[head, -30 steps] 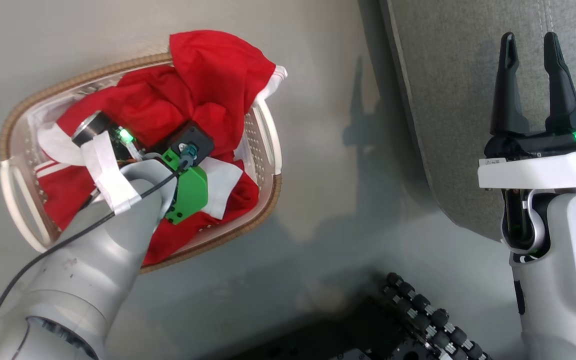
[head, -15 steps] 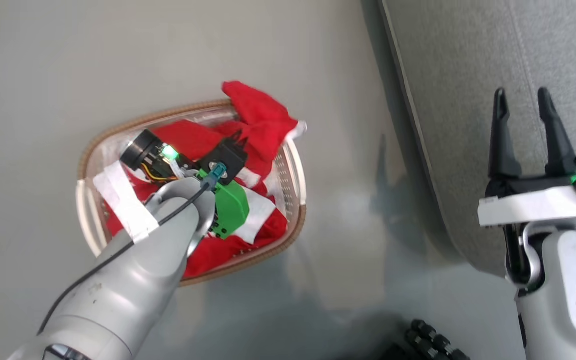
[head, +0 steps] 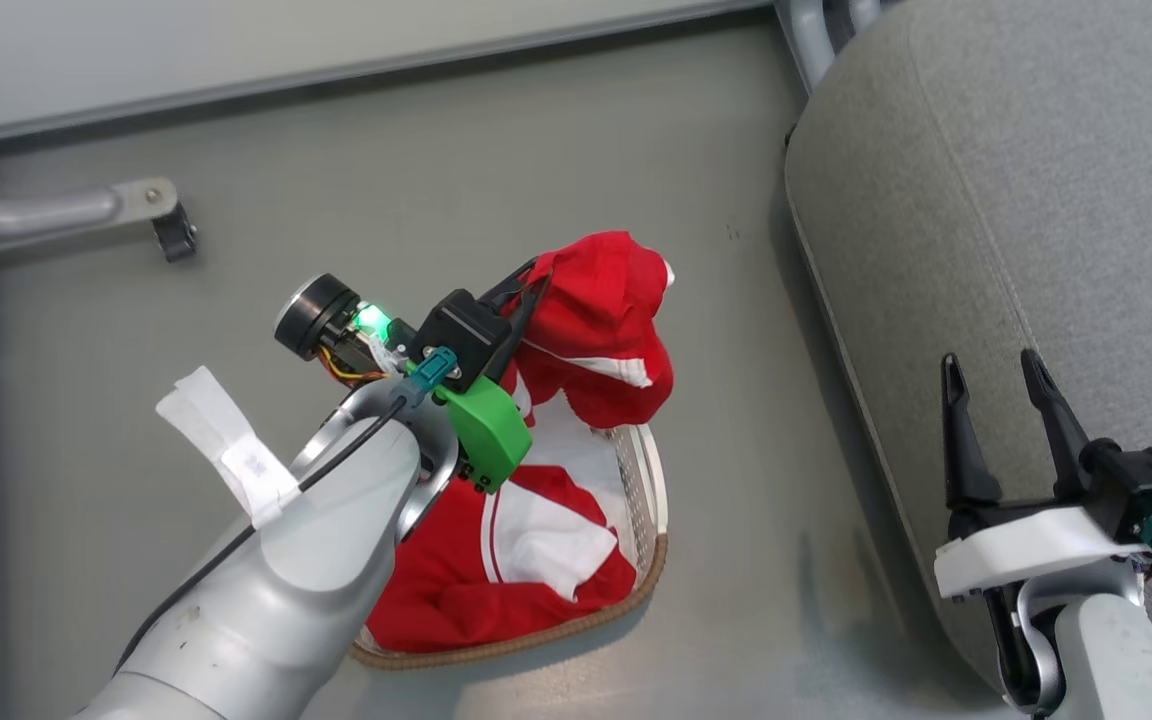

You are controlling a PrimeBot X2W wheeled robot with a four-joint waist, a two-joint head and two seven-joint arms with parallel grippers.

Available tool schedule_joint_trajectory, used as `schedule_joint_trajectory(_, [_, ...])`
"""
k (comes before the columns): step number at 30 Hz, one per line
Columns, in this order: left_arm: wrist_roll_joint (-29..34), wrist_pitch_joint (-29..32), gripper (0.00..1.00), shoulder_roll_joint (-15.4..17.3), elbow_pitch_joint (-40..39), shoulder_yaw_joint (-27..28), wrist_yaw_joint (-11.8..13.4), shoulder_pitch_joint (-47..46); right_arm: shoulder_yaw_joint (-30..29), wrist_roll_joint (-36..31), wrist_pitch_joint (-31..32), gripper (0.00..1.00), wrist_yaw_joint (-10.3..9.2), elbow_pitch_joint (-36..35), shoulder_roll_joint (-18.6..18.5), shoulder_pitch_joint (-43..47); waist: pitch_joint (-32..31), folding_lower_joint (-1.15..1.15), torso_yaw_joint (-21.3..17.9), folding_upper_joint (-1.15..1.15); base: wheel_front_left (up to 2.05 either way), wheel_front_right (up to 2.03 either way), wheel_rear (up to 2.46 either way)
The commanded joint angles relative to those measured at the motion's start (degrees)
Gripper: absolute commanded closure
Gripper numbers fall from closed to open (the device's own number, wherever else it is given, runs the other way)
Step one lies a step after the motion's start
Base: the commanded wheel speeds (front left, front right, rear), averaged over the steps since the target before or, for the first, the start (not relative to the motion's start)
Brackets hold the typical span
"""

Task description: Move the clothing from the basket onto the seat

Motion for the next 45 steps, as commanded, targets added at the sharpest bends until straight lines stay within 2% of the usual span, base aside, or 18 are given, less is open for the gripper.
schedule_joint_trajectory(1, [-0.6, -0.2, 1.00, 0.2, -0.9, -0.2, -0.2, -0.3, 0.0, -0.2, -0.1, 0.00, -0.06, 0.4, -0.3, 1.7, -11.3, 0.01, 4.2, 0.00, 0.00, 0.00, 0.00])
schedule_joint_trajectory(6, [-4.4, 0.3, 1.00, 1.1, -4.1, -2.2, -0.2, -4.1, 1.0, -0.2, -0.1, 0.00, -0.05, 1.0, -0.3, 4.2, -15.8, 0.01, 4.4, 0.00, 0.00, 0.00, 0.00])
schedule_joint_trajectory(17, [-9.8, 3.2, 1.00, 4.3, -10.2, -4.6, -0.2, -14.2, 4.2, -0.4, -0.1, 0.00, -0.05, 0.9, -0.3, 2.8, -17.5, 0.01, 4.2, 0.00, 0.00, 0.00, 0.00])
schedule_joint_trajectory(27, [-11.7, 3.2, 1.00, 5.2, -12.1, -4.1, -0.2, -15.0, 13.0, -0.6, -0.1, 0.00, -0.05, 0.3, -0.3, -2.3, -17.4, 0.01, 3.9, 0.00, 0.00, 0.00, 0.00])
schedule_joint_trajectory(31, [-12.0, 3.0, 1.00, 5.0, -12.9, -4.2, -0.1, -15.0, 16.0, -2.4, -0.1, 0.00, -0.05, 3.1, -0.3, -5.4, -17.1, 0.01, 4.2, 0.00, 0.00, 0.00, 0.00])
schedule_joint_trajectory(37, [-12.3, 3.2, 1.00, 4.8, -14.7, -4.7, -0.1, -15.9, 19.8, -4.3, -0.1, 0.00, -0.06, 11.3, -0.3, -12.1, -16.6, 0.01, 4.8, 0.00, 0.00, 0.00, 0.00])
schedule_joint_trajectory(45, [-12.6, 3.5, 1.00, 4.2, -16.7, -5.6, -0.1, -16.3, 23.3, -2.0, -0.1, 0.00, -0.06, 24.3, -0.3, -19.5, -16.4, 0.01, 6.4, 0.00, 0.00, 0.00, 0.00])
